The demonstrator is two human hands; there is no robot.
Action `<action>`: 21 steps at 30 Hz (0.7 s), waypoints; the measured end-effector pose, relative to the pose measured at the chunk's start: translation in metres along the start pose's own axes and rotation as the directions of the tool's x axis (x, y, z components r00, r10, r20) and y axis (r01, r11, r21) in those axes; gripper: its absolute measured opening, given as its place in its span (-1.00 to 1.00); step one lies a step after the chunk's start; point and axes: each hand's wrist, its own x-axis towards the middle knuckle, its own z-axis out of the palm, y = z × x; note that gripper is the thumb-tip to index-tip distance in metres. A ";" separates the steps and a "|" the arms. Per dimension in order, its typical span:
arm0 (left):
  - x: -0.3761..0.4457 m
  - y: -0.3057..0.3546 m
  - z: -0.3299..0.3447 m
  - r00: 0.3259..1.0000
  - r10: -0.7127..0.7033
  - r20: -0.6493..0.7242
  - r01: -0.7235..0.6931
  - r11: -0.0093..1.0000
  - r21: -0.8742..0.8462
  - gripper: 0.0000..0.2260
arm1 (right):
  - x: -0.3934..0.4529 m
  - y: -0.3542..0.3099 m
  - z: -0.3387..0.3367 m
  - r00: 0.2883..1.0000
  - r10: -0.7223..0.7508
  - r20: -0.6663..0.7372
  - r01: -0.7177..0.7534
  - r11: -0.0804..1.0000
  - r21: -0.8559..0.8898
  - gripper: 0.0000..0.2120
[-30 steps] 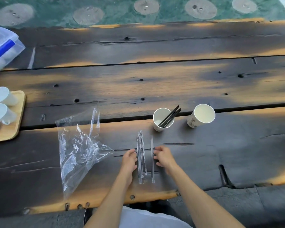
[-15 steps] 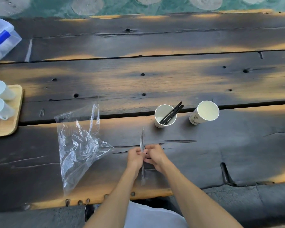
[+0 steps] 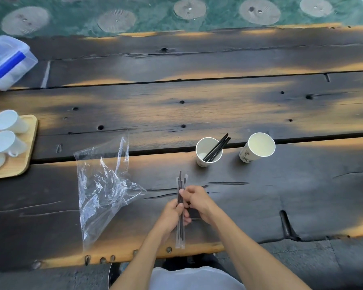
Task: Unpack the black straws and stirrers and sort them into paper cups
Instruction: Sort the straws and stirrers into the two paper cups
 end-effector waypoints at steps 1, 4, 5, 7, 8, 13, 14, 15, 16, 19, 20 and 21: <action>-0.003 0.000 0.001 0.999 0.003 0.041 -0.002 1.000 -0.029 -0.80 | -0.001 -0.002 -0.001 1.000 -0.027 -0.011 0.027 0.999 0.034 -0.73; -0.011 0.005 0.006 0.993 0.032 0.112 -0.027 0.998 -0.049 -0.81 | -0.007 -0.006 -0.006 0.996 -0.077 -0.043 0.082 0.988 0.131 -0.82; -0.013 0.007 0.008 0.992 0.037 0.124 -0.029 0.997 -0.066 -0.81 | -0.010 -0.008 -0.008 0.996 -0.083 -0.031 0.086 0.986 0.143 -0.85; -0.016 0.012 0.012 0.989 0.043 0.140 -0.027 0.993 -0.112 -0.83 | -0.017 -0.011 -0.015 0.998 -0.067 0.017 0.064 0.986 0.154 -0.87; -0.018 0.014 0.015 0.987 0.048 0.151 -0.026 0.990 -0.141 -0.84 | -0.020 -0.011 -0.018 0.998 -0.055 0.043 0.048 0.988 0.149 -0.88; -0.024 0.023 0.027 0.967 0.062 0.247 0.006 0.964 -0.265 -0.86 | -0.038 -0.016 -0.036 0.988 -0.093 0.127 0.059 0.968 0.244 -0.86; -0.025 0.024 0.030 0.963 0.061 0.263 0.010 0.965 -0.261 -0.85 | -0.041 -0.017 -0.040 0.988 -0.114 0.102 0.081 0.955 0.286 -0.86; -0.026 0.025 0.032 0.959 0.061 0.277 0.011 0.967 -0.253 -0.83 | -0.043 -0.019 -0.043 0.988 -0.137 0.064 0.108 0.936 0.336 -0.86; -0.028 0.025 0.035 0.955 0.063 0.290 0.009 0.971 -0.240 -0.81 | -0.045 -0.021 -0.047 0.987 -0.159 0.021 0.139 0.914 0.381 -0.86; -0.032 0.026 0.044 0.946 0.070 0.318 -0.002 0.978 -0.207 -0.78 | -0.052 -0.022 -0.057 0.977 -0.207 -0.055 0.209 0.863 0.460 -0.85; -0.033 0.026 0.047 0.942 0.068 0.327 -0.001 0.980 -0.200 -0.78 | -0.054 -0.021 -0.060 0.976 -0.210 -0.054 0.210 0.857 0.470 -0.85; -0.033 0.027 0.050 0.939 0.066 0.337 0.001 0.981 -0.196 -0.78 | -0.058 -0.022 -0.063 0.978 -0.205 -0.040 0.200 0.862 0.466 -0.85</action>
